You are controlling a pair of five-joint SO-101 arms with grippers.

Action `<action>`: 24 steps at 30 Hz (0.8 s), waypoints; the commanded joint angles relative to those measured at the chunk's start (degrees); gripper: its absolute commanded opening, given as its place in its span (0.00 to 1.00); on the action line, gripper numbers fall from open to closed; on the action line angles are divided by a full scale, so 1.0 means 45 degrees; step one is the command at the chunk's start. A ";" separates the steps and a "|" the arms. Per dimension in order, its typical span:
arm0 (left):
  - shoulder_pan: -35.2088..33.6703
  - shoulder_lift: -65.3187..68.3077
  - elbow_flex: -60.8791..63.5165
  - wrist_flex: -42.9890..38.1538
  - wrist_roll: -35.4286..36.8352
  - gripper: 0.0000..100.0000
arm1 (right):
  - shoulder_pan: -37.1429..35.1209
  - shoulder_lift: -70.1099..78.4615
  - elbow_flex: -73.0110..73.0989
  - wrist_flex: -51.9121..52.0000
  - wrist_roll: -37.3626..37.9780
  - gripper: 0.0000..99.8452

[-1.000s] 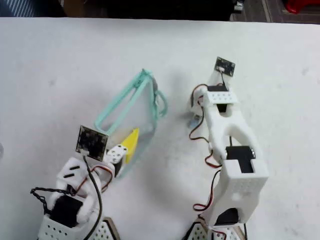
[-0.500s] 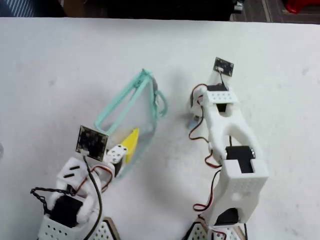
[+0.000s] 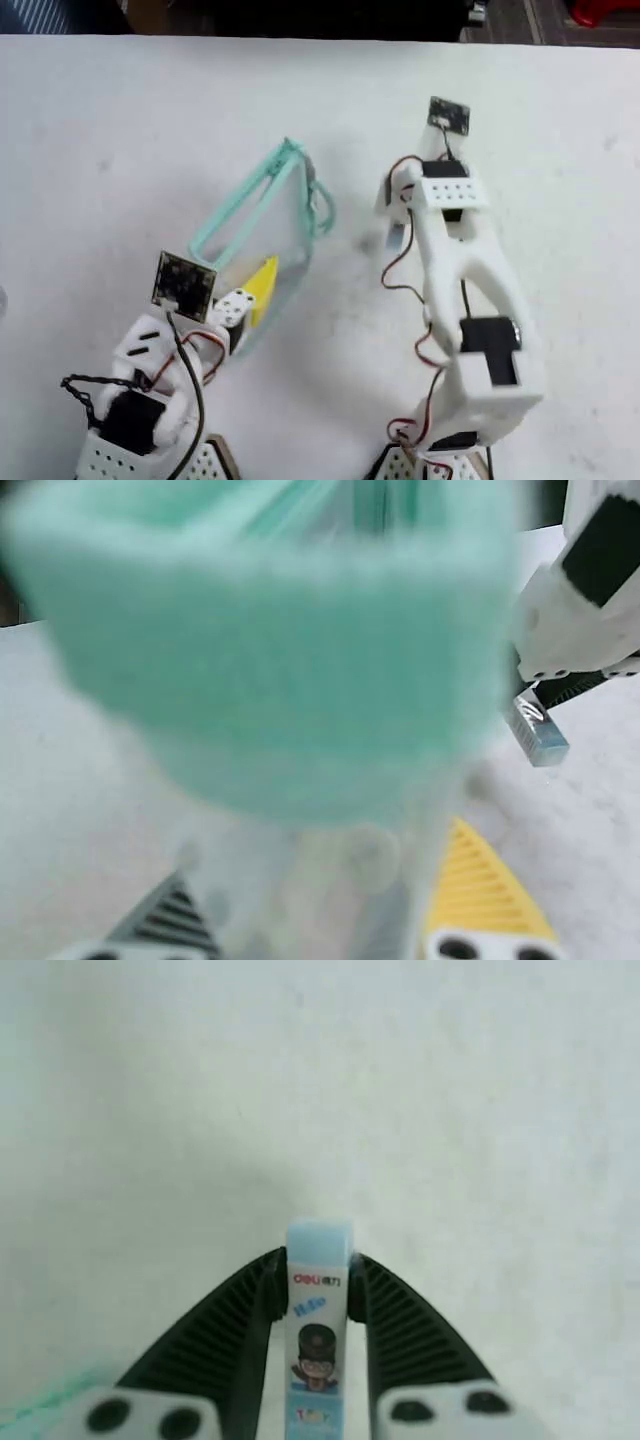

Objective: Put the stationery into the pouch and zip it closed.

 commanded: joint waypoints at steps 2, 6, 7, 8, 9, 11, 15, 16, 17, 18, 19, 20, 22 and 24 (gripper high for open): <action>0.0576 -0.0127 -0.0430 0.0410 -0.0078 0.20 | -0.0674 -0.2842 -0.0430 0.0459 0.1934 0.02; 0.0557 -0.0127 -0.0586 0.0586 -0.0078 0.20 | -0.1201 -0.5558 -0.0430 0.0694 0.3243 0.02; 0.0557 -0.0127 -0.0586 0.0586 -0.0078 0.20 | -0.1416 -0.6359 -0.0430 0.0713 0.3614 0.02; 0.0557 -0.0127 -0.0586 0.0586 -0.0078 0.20 | -0.1651 -0.7219 -0.0430 0.0713 0.3966 0.02; 0.0557 -0.0127 -0.0586 0.0586 -0.0078 0.20 | -0.1983 -0.8176 -0.0430 0.0694 0.4317 0.02; 0.0557 -0.0127 -0.0586 0.0606 -0.0078 0.20 | -0.2745 -1.0247 -0.0449 0.0654 0.5001 0.02; 0.0752 -0.0127 -0.0586 0.0821 -0.1133 0.20 | -0.4757 -1.4076 -0.0332 0.0147 0.5783 0.02; 0.0908 -0.0127 -0.0606 0.0899 -0.1270 0.20 | -0.5304 -1.4799 -0.0234 -0.0166 0.5822 0.02; 0.1084 -0.0127 -0.0606 0.0977 -0.1348 0.20 | -0.5832 -1.5385 -0.0098 -0.0596 0.5822 0.02; 0.1201 -0.0127 -0.0606 0.0996 -0.1348 0.20 | -0.6300 -1.5873 0.0020 -0.1084 0.5822 0.02; 0.1260 -0.0127 -0.0606 0.0996 -0.1348 0.20 | -0.6711 -1.6205 0.0176 -0.1553 0.5822 0.02; 0.1260 -0.0127 -0.0606 0.1055 -0.1348 0.20 | -0.7004 -1.6381 0.0293 -0.1983 0.5822 0.02; 0.1260 -0.0127 -0.0606 0.1074 -0.1348 0.20 | -0.7297 -1.6420 0.0488 -0.2432 0.5822 0.02; 0.1260 -0.0127 -0.0606 0.1074 -0.1348 0.20 | -0.7336 -1.6400 0.0840 -0.2589 0.5744 0.02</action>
